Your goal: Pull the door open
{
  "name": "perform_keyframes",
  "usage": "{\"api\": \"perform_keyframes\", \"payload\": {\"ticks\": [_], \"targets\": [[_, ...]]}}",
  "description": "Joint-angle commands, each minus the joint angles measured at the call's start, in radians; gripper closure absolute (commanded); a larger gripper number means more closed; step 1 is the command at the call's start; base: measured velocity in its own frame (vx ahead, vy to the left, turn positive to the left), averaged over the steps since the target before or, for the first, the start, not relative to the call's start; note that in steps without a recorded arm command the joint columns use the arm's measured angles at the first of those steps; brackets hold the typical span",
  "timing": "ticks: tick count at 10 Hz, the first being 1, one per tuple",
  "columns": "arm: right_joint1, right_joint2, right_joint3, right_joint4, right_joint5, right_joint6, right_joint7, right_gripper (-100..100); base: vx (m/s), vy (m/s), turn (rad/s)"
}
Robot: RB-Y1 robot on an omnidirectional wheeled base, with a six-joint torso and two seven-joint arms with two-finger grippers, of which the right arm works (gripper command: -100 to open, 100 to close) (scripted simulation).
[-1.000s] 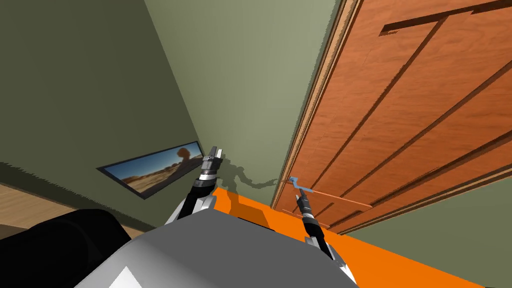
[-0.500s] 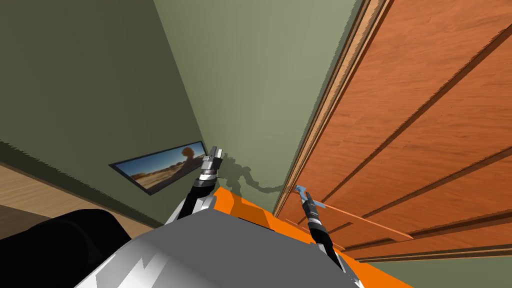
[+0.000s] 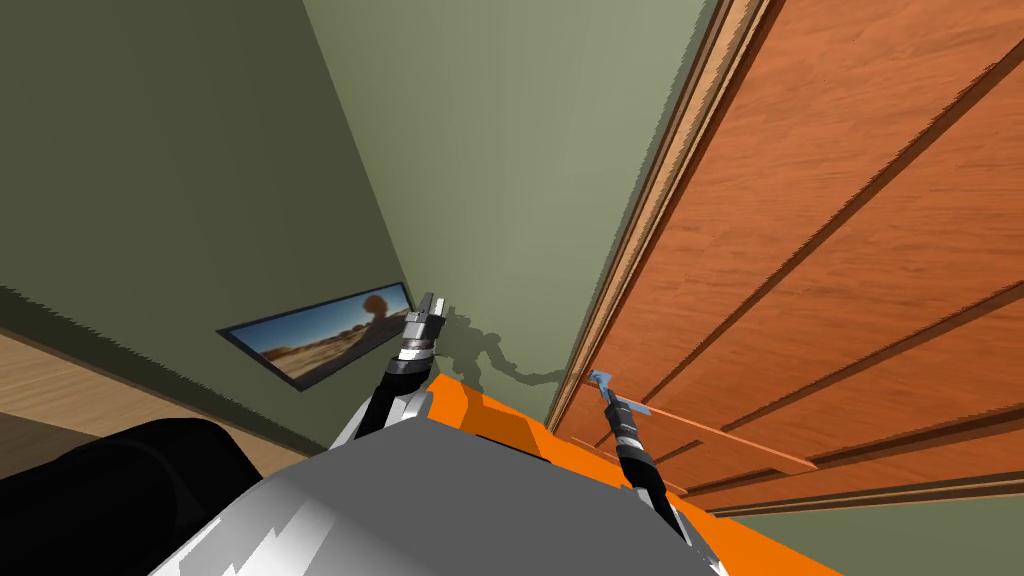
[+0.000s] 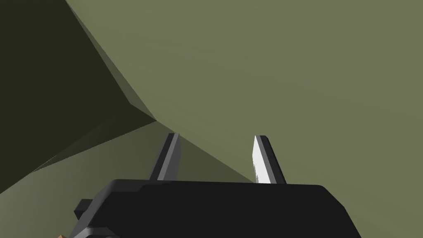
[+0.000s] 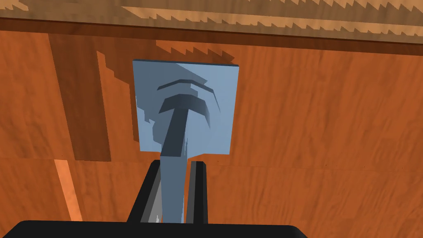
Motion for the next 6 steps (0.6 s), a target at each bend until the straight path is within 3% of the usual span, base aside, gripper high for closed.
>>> {"api": "perform_keyframes", "payload": {"ticks": [1,3,6], "targets": [[-0.001,0.001,0.001,-0.002,0.001,-0.002,0.0,100,0.0,0.0,0.0],[0.017,-0.018,0.015,0.001,0.005,-0.023,-0.023,100,-0.118,-0.032,0.14],[0.048,-0.051,0.04,0.003,0.014,-0.066,-0.064,100,-0.203,-0.057,0.145]]}}
